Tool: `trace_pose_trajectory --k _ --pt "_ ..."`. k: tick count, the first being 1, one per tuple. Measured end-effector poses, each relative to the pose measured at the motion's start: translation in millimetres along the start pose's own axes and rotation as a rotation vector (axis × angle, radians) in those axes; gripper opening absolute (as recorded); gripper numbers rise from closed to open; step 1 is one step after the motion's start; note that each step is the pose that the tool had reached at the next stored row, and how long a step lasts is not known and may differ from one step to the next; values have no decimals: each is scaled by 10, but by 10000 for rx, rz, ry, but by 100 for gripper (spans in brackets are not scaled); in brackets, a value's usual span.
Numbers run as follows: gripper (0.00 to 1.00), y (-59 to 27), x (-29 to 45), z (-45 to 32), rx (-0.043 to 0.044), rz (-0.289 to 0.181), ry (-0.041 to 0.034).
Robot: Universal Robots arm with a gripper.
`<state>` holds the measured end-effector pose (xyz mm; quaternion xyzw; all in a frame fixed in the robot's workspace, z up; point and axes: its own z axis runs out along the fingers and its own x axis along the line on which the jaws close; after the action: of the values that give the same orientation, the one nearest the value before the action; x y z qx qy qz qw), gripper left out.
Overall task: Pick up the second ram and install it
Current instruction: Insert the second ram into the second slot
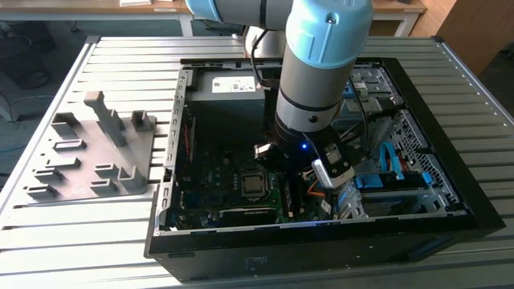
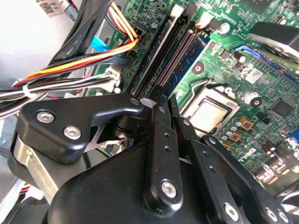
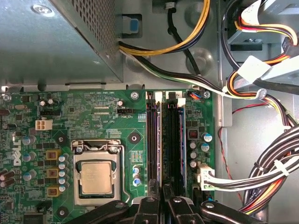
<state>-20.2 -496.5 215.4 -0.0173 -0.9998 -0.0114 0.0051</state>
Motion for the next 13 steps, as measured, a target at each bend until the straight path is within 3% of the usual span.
trace_pose_trajectory --k 13 --pt "14 1 0 0 1 -94 2"
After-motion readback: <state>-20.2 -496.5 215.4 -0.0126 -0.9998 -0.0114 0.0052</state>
